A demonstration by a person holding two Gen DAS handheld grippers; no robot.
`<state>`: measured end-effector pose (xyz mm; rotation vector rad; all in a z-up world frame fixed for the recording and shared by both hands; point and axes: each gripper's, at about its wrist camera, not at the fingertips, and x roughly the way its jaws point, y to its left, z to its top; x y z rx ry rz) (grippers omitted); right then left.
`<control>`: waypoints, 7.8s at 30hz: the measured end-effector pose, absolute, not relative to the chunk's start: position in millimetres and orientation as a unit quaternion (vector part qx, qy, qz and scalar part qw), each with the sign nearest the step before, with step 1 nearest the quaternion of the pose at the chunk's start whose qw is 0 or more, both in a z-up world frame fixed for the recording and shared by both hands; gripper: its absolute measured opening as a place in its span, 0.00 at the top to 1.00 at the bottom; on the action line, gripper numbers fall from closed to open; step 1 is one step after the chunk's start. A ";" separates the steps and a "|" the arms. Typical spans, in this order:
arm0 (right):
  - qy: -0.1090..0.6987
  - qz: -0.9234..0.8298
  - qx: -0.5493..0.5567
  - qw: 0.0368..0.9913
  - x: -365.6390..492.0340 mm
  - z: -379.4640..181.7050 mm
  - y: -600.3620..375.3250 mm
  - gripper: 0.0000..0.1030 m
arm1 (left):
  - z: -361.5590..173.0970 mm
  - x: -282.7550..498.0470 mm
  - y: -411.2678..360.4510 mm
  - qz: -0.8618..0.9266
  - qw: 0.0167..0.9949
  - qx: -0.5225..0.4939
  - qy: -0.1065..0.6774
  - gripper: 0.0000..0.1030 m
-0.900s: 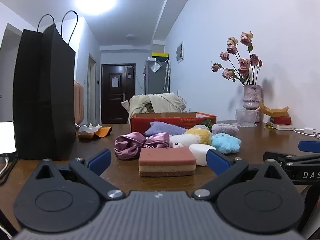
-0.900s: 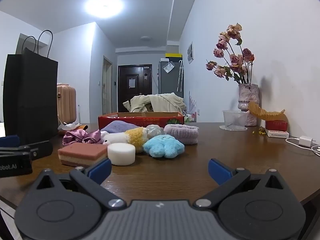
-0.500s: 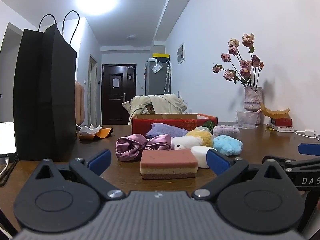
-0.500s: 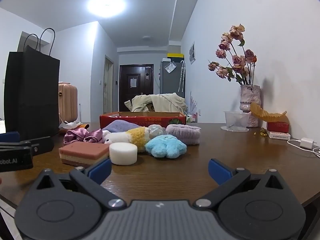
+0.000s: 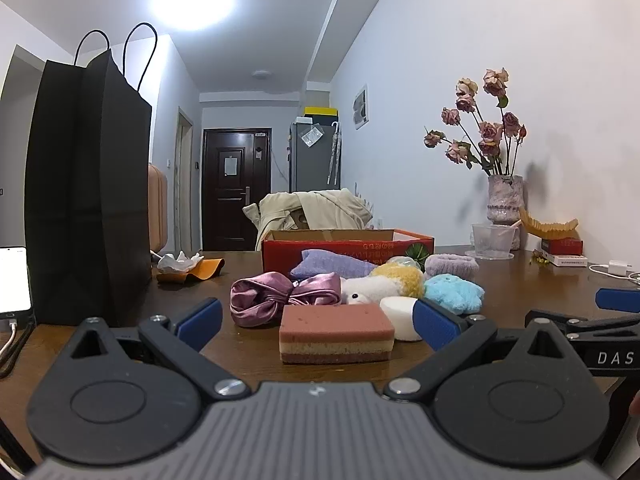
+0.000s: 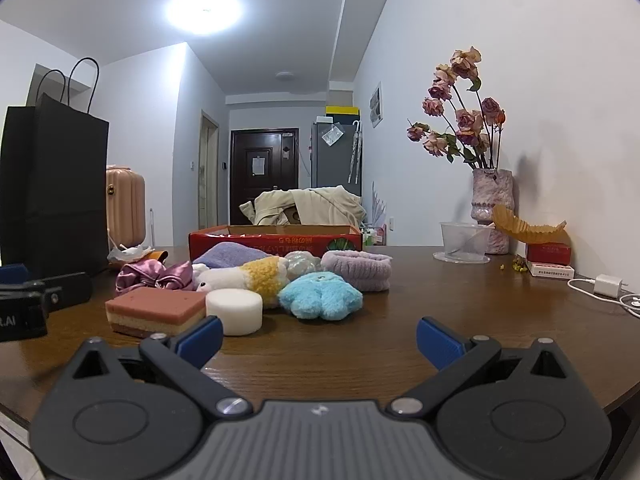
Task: Organize soft objects
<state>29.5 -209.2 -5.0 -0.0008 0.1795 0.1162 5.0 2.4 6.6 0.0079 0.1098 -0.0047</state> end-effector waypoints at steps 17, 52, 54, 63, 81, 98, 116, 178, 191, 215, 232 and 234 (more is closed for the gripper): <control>0.087 0.065 -0.015 0.994 29.1 -4.9 -198.5 0.00 | 6.0 3.2 3.4 -0.005 0.998 0.001 0.055 0.00; 0.092 0.066 -0.007 0.994 30.0 -4.5 -201.0 0.00 | 2.8 5.2 6.2 0.002 0.997 0.002 0.078 0.00; 0.091 0.066 -0.006 0.994 30.3 -3.6 -201.3 0.00 | 1.2 4.1 7.2 0.004 0.997 0.004 0.079 0.00; 0.090 0.071 -0.006 0.993 29.3 -3.6 -200.7 0.00 | -4.8 -0.8 14.8 0.013 0.996 -0.006 0.088 0.00; 0.106 0.089 0.078 0.987 55.0 18.4 -207.2 0.00 | -17.6 10.5 32.5 0.016 0.994 -0.020 0.109 0.00; 0.273 0.162 0.175 0.932 147.0 9.4 -161.1 0.55 | 15.8 150.9 79.2 -0.109 0.949 -0.085 0.284 0.36; 0.279 0.240 0.192 0.910 126.8 18.9 -168.3 0.70 | 18.8 91.8 62.1 -0.135 0.933 -0.203 0.265 0.57; 0.265 0.269 0.089 0.922 457.3 177.7 -191.9 0.48 | 174.3 418.0 51.7 -0.057 0.972 -0.060 0.221 0.20; 0.177 0.249 0.073 0.949 306.5 163.6 -262.8 0.40 | 151.7 225.7 -1.9 -0.090 0.982 0.006 0.167 0.03; 0.045 0.190 0.224 0.955 381.7 185.6 -269.5 0.36 | 107.3 281.9 14.7 -0.055 0.977 -0.040 0.200 0.01; 0.217 0.252 0.264 0.905 267.7 221.1 -325.3 0.26 | 107.8 199.1 2.7 -0.118 0.962 -0.058 0.239 0.01; 0.255 0.248 0.212 0.910 251.4 201.7 -323.1 0.26 | 94.0 184.7 -11.4 -0.154 0.950 -0.044 0.269 0.01</control>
